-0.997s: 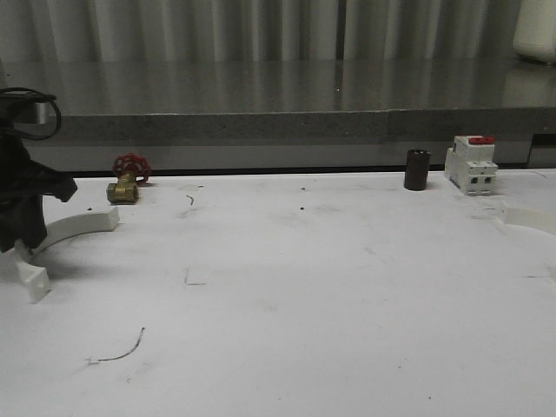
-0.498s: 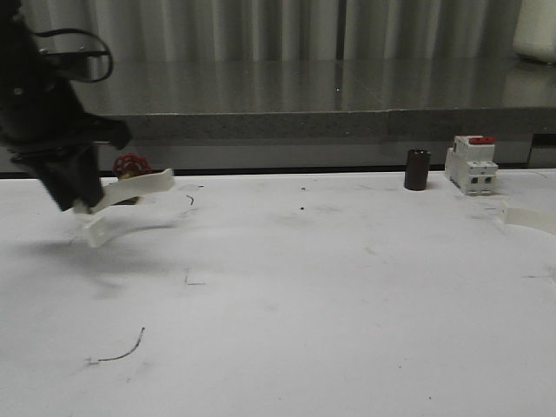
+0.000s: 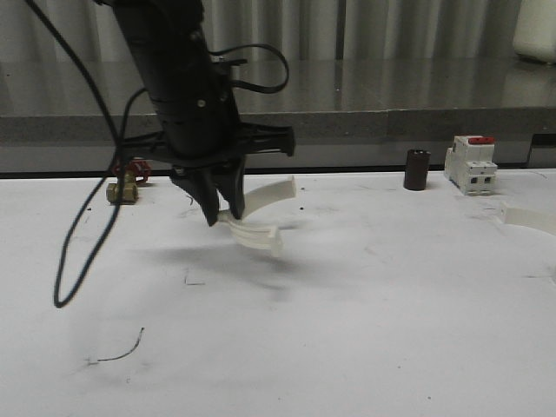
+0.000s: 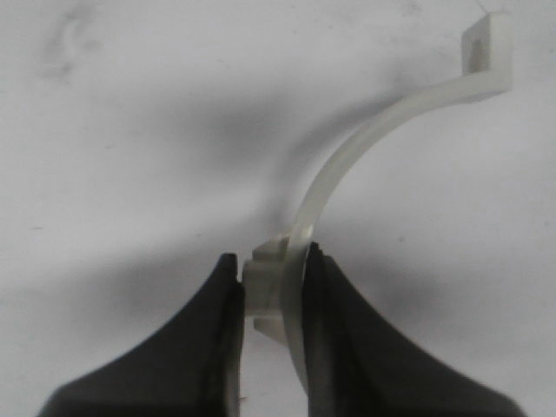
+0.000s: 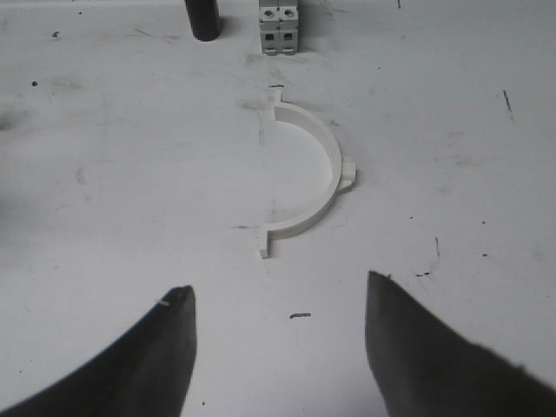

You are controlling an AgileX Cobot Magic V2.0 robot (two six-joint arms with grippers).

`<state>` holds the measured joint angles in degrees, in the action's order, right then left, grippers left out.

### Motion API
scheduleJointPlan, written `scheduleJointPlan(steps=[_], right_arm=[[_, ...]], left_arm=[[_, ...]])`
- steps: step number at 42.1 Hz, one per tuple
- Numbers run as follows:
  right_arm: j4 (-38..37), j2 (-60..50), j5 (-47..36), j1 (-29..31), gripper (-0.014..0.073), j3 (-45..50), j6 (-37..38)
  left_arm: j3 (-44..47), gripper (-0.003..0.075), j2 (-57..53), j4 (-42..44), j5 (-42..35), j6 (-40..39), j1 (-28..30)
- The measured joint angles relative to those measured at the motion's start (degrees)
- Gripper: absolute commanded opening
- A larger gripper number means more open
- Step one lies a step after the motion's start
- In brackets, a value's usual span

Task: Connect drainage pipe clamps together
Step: 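Lift the clamp with the left gripper and carry it to table center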

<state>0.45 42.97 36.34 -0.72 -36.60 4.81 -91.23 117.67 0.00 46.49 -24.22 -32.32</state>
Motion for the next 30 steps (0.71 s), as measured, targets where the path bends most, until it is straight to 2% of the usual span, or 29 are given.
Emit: scheduleJointPlan(steps=[13, 30], right_arm=[[0.0, 0.0, 0.0, 0.0, 0.0461, 0.0, 0.0], [0.0, 0.0, 0.07, 0.0, 0.0461, 0.0, 0.0]], left_arm=[[-5.51, 0.0011, 5.46, 1.51, 2.43, -9.48, -2.85], [-6.14, 0.0011, 6.94, 1.99, 4.12, -10.51, -2.85]])
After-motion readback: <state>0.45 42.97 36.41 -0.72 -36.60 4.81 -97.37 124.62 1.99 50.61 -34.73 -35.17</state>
